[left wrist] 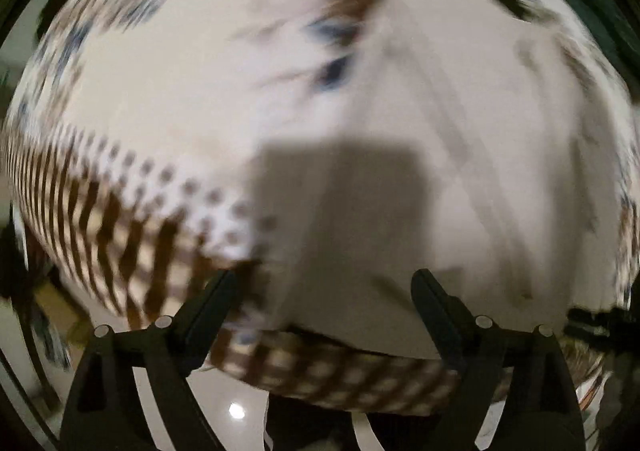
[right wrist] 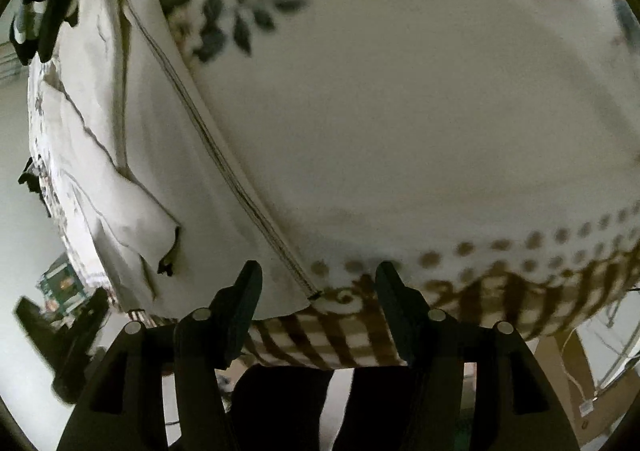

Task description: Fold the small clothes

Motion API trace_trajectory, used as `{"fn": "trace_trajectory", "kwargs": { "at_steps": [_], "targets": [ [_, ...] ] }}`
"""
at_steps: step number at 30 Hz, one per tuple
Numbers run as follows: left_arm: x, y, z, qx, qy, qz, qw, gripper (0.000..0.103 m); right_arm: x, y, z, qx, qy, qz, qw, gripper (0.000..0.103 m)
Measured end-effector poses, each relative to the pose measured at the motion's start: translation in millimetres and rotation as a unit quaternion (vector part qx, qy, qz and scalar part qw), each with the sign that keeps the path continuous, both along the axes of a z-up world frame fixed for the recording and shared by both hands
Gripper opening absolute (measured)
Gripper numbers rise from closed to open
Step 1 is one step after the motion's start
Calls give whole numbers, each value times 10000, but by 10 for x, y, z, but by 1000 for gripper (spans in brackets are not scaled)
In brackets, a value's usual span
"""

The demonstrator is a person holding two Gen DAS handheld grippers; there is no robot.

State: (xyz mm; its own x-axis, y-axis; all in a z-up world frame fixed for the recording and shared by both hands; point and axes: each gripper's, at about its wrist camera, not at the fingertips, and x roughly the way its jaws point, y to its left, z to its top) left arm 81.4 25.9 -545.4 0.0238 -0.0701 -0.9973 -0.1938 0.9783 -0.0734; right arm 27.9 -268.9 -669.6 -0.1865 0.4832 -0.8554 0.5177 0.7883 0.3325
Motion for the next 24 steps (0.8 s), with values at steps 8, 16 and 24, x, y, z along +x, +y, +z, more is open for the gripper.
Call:
{"fn": "trace_trajectory", "kwargs": {
  "at_steps": [8,16,24],
  "targets": [
    [-185,85,-300,-461,99,131,9988,4,-128,-114,-86,343,-135,-32,9993,5],
    [-541,436,-165,-971,12,466,9942,5,-204,-543,18,204,-92,-171,9996,3],
    [-563,546,11,-1246,-25,624,9902,2,-199,-654,-31,586,-38,-301,9978,4]
  ]
}}
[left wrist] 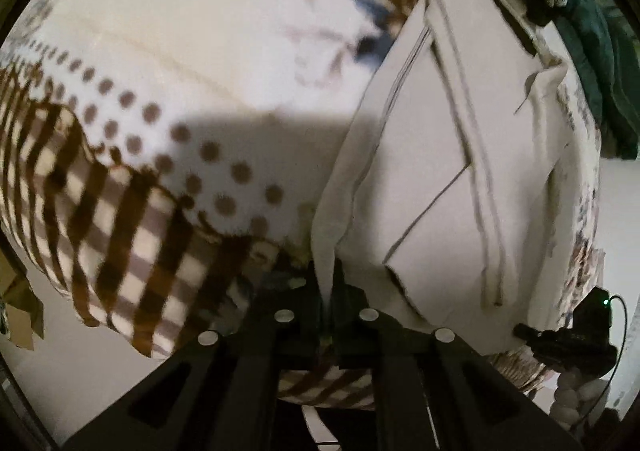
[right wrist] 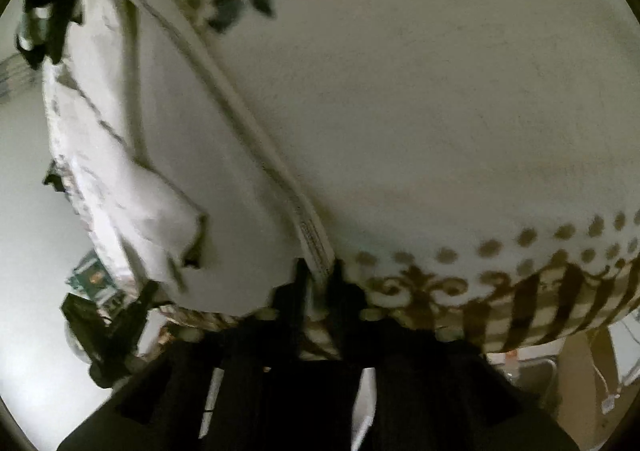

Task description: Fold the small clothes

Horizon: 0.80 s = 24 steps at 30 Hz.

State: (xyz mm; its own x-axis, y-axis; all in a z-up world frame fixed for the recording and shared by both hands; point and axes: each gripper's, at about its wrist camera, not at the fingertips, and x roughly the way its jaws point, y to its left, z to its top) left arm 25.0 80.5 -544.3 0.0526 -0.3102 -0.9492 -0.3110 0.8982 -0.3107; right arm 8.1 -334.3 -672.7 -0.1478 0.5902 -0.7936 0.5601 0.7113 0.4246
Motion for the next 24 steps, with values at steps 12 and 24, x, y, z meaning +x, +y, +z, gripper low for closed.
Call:
{"fn": "trace_trajectory", "kwargs": {
  "at_steps": [12,24],
  "targets": [
    [1092,213,577,-291,-899,517,9942,2,1070,-187,769,122,-1020,-197,9945,3],
    [2104,393,297,-411,-978,486,9932,40,1999,-675,752,-682,-1492,-428,9855,58]
  ]
}}
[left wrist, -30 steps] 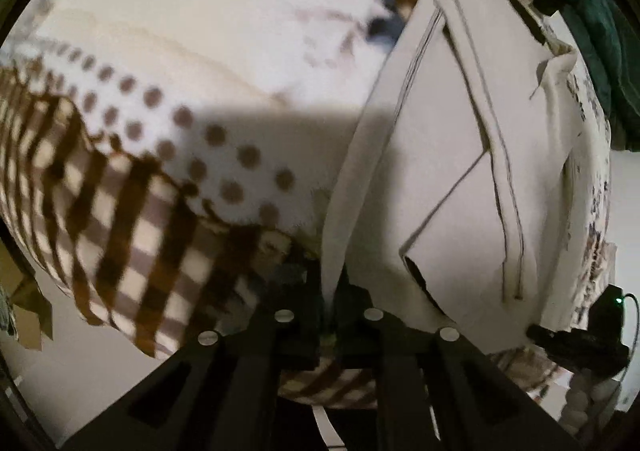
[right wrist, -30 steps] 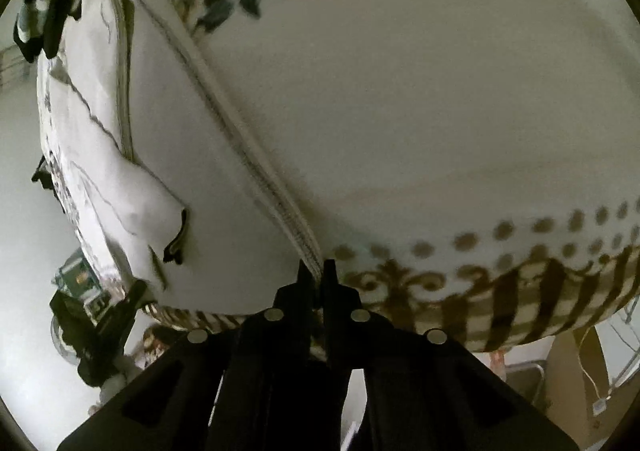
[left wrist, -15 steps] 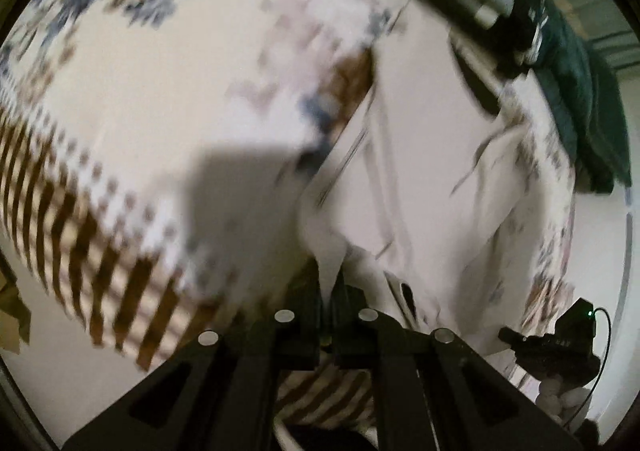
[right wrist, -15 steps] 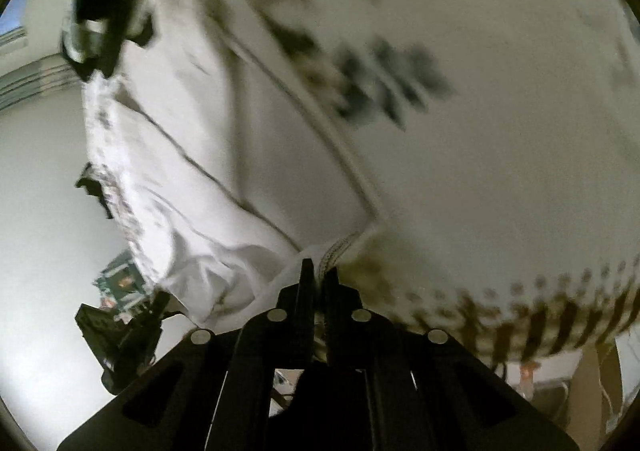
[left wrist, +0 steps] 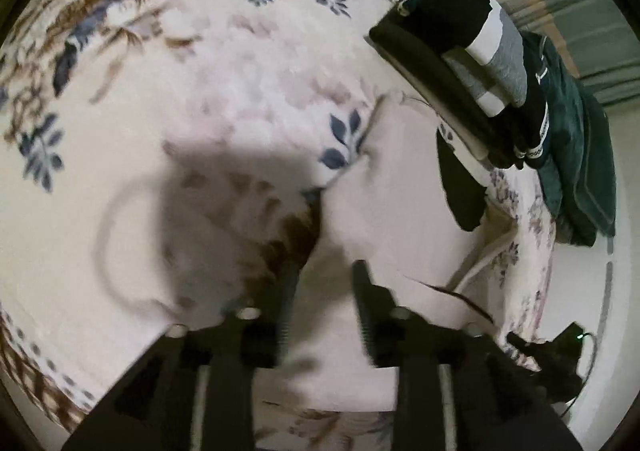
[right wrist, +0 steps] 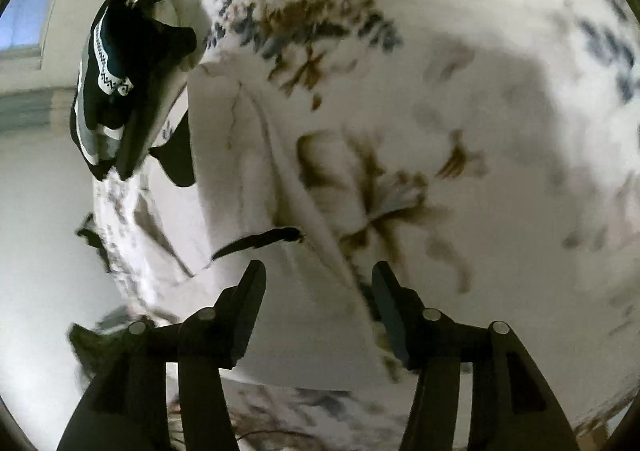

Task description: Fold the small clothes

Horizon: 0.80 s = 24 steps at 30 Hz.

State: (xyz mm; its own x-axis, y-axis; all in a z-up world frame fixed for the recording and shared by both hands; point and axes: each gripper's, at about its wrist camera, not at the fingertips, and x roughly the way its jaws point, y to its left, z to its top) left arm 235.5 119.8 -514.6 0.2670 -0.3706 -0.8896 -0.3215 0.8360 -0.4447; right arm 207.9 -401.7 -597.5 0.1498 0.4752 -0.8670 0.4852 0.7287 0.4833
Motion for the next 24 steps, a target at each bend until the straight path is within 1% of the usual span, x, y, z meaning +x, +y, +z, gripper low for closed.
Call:
{"fn": "trace_trajectory", "kwargs": {
  "at_steps": [1,2,4,7,8,9,10,11,12,14,16,18,19,20,21,22,23,24],
  "targets": [
    [5,2,-12,56,-16,-49,10000,50,-18,-21,15,-65,-3,79,9999,58],
    [28,-22,-46,70,-25,-116,9999,52,-8,37,-2,-75,6,156,9998,58],
    [106,-115,-176,-15,58,-336,9994,52,7,90,-73,1,6,256,9997,58],
    [218,-307,-398,94,244,-713,9971,51,127,328,-246,56,85,367,9993,58],
    [250,-378,-445,167,222,-827,9962,50,164,389,-283,70,83,401,9991,55],
    [262,-422,-459,268,161,-888,9956,43,182,427,-295,56,51,413,9991,48],
    [272,-460,-459,315,75,-943,9950,12,193,460,-282,12,-60,381,9993,16],
    [293,-507,-458,357,20,-1033,9940,6,197,472,-267,-58,-81,371,9993,3],
    [313,-537,-434,414,-55,-1080,9933,6,199,474,-247,-93,-132,314,9994,3],
    [330,-539,-412,468,-155,-1068,9931,6,190,431,-187,-430,-214,121,9988,3],
    [342,-513,-451,414,-88,-1068,9934,6,189,367,-234,-662,-51,31,9978,3],
    [356,-490,-475,303,6,-1096,9935,7,195,338,-353,-539,206,39,9983,3],
    [374,-478,-465,229,104,-1127,9933,10,215,349,-398,-419,321,83,9986,3],
    [392,-466,-449,137,198,-1151,9931,10,247,359,-413,-295,434,112,9986,6],
    [423,-444,-398,85,277,-1148,9930,15,282,361,-406,-256,520,143,9982,8],
    [446,-427,-340,116,261,-1142,9930,21,319,358,-371,-247,549,173,9980,13],
    [481,-409,-265,136,189,-1139,9932,26,376,347,-294,-277,501,204,9982,25],
    [552,-389,-167,126,64,-1128,9935,41,439,334,-195,-354,407,207,9983,34]
  ]
}}
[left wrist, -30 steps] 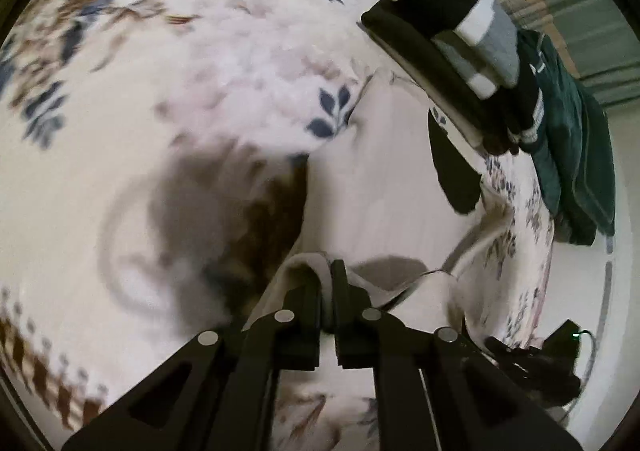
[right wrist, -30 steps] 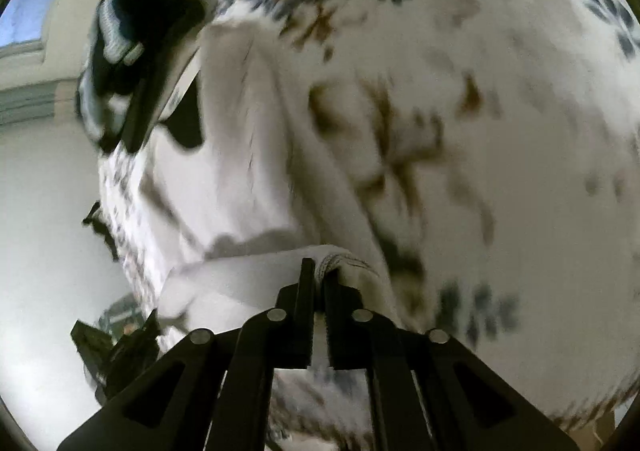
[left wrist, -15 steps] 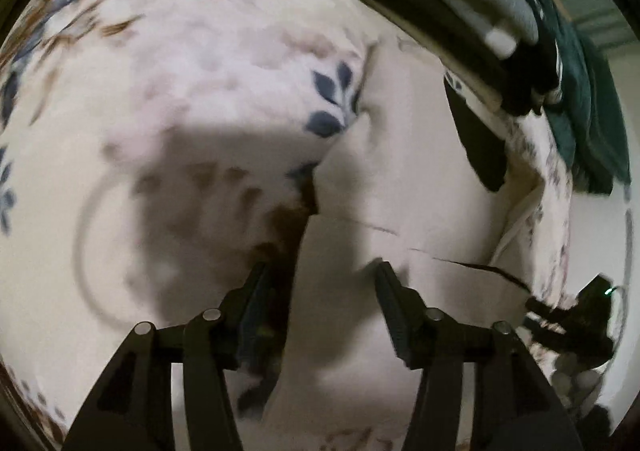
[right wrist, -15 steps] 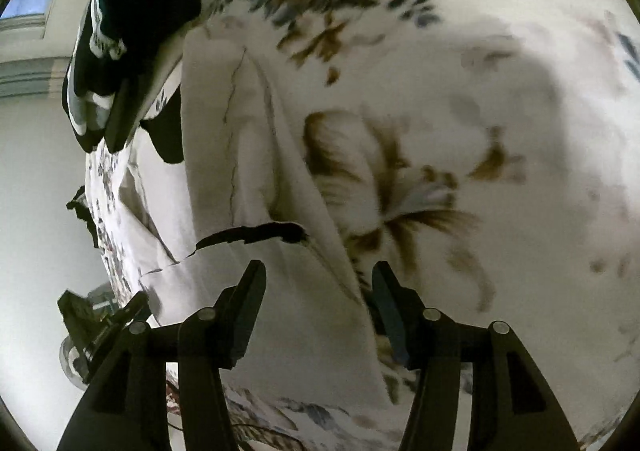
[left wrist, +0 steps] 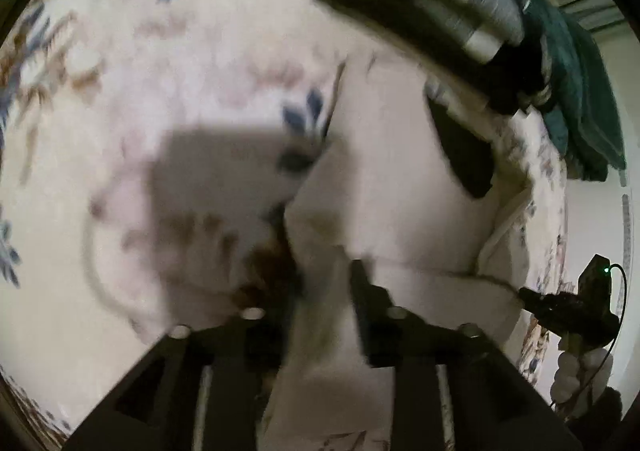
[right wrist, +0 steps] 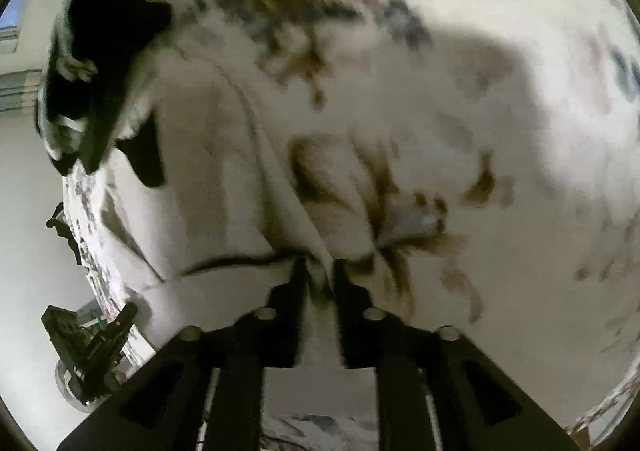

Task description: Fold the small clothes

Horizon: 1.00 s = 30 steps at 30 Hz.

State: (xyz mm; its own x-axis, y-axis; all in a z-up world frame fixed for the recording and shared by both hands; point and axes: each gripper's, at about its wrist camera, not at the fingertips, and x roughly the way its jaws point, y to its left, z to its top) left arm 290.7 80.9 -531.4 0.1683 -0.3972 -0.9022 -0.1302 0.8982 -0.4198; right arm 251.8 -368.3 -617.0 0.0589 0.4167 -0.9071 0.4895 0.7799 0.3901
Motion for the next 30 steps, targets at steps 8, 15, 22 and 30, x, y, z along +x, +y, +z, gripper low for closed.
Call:
{"fn": "trace_trajectory", "kwargs": {
  "at_steps": [8,15,22,30],
  "targets": [
    [1048,-224,51,427,-814,-571,9941,67,1165,270,403,-783,-812,896,9896,63],
    [1705,-732,-438,1058,-664,-1547,9800,60,2056,625,-131,-1158,-450,1690,9777,62],
    [1511,-852,-250,1049,-1038,-1872,9712,2,2042,738,-74,-1268,-658,1723,9746,5],
    [694,-522,638,441,-1642,-1183,9783,2,1467,558,676,-769,-1344,1267,9798,5]
  ]
}}
